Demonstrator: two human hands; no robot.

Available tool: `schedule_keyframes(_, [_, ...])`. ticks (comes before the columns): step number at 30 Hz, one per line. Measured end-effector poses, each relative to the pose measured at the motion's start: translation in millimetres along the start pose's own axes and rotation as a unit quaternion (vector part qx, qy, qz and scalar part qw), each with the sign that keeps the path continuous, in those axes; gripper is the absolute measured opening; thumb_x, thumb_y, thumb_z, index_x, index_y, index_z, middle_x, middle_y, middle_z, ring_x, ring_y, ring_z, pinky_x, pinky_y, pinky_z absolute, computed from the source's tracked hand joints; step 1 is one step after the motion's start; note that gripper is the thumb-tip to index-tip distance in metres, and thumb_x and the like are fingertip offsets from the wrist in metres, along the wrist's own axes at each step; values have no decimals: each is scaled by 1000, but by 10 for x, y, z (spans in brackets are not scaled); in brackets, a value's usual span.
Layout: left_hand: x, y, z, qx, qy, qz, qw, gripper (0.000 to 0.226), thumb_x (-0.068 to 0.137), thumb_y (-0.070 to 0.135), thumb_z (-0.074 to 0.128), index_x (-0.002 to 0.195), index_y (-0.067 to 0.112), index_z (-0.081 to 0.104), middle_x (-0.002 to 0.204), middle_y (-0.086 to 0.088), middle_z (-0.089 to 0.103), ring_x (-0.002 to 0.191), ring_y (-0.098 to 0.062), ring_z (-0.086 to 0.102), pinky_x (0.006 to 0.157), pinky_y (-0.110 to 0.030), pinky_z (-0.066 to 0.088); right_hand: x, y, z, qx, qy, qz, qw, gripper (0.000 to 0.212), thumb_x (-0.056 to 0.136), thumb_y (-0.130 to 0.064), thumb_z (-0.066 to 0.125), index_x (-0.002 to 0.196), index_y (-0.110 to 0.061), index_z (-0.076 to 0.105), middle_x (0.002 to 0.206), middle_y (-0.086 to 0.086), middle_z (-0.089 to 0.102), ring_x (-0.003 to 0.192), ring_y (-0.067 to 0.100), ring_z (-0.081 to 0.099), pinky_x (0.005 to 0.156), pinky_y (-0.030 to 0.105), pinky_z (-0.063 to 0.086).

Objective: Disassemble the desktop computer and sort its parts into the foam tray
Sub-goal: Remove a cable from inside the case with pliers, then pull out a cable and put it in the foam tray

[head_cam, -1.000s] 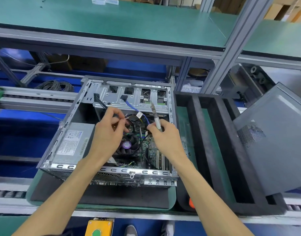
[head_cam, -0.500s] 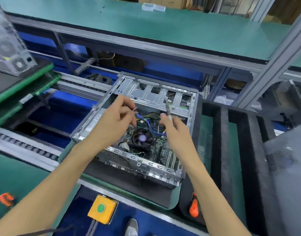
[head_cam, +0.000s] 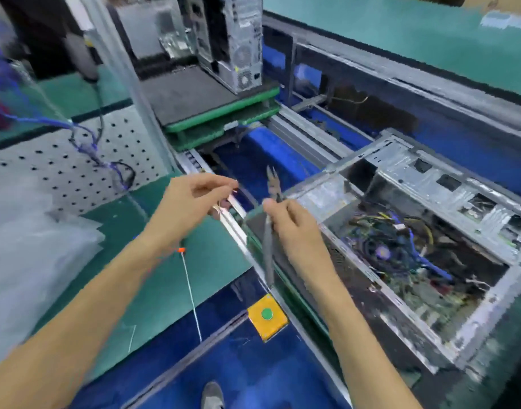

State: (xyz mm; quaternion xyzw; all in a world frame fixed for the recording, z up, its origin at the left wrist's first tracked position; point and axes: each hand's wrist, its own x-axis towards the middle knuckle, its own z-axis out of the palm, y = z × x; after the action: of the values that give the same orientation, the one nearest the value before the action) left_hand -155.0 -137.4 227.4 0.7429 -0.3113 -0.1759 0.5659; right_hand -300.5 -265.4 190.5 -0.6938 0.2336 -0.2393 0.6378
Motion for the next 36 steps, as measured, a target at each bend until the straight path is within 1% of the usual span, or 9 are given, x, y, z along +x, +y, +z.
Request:
schedule_keyframes(5, [-305,-852,-1016,84,87,-112,986,21,88,13,73,83,32,76,77,13,76,62,3,60,60,-16,49,48,206,1014,-23,-96,53,994,60,76,-69,61,70,-15,35,60,-12,29,56,9,30,54,25,27])
schedule_keyframes(8, [-625,-1543,-1450,111,98,-212,966,21,85,11,76,76,30,75,72,0,75,60,-8,60,58,-23,52,35,471,1559,-49,-139,101,984,53,73,-72,60,61,-25,39,52,-15,31,49,7,30,45,17,26])
schedule_keyframes(10, [-843,-1977,-1678,113,108,-277,948,17,84,9,77,77,25,76,72,-5,74,61,-16,61,64,-34,55,-2,714,1891,-76,-159,137,975,46,73,-72,60,56,-32,43,48,-15,34,48,7,32,48,21,30])
schedule_keyframes(14, [-1167,-2667,-1936,118,145,-351,918,12,84,3,76,78,13,75,66,-4,72,56,-20,64,62,-37,60,-123,1269,2460,-204,-166,190,946,53,77,-72,59,69,-21,44,53,-12,51,56,14,48,59,33,39])
schedule_keyframes(17, [-1279,-2989,-1978,131,178,-360,906,11,84,3,74,81,13,74,70,-7,73,57,-22,68,57,-33,61,-210,1579,2764,-341,-169,184,906,51,83,-72,53,79,-21,49,70,-8,61,72,22,59,65,35,42])
schedule_keyframes(20, [-1273,-3180,-1987,151,180,-360,903,7,85,7,71,86,13,74,73,-3,72,62,-24,69,63,-36,60,-256,1813,3001,-413,-172,170,878,46,85,-70,50,86,-24,50,85,-4,67,87,29,65,73,37,46])
schedule_keyframes(25, [-1259,-3402,-2007,210,154,-352,899,4,84,14,74,82,18,73,69,6,68,70,-15,65,65,-25,42,-226,2148,3258,-503,-155,150,837,54,89,-68,48,108,-18,56,107,8,71,105,31,66,83,38,49])
schedule_keyframes(30, [-1242,-3461,-2069,221,130,-345,903,5,81,22,74,83,23,70,65,14,65,67,-5,62,61,-25,42,-163,2303,3430,-519,-138,127,834,57,89,-71,49,111,-18,53,109,6,68,107,30,64,80,39,49])
schedule_keyframes(36, [-1157,-3422,-2183,235,131,-340,901,12,82,21,65,80,33,64,72,17,65,69,-3,60,62,-26,43,-157,2327,3542,-536,-112,60,834,60,88,-68,54,121,-18,51,120,5,55,115,27,47,96,39,39])
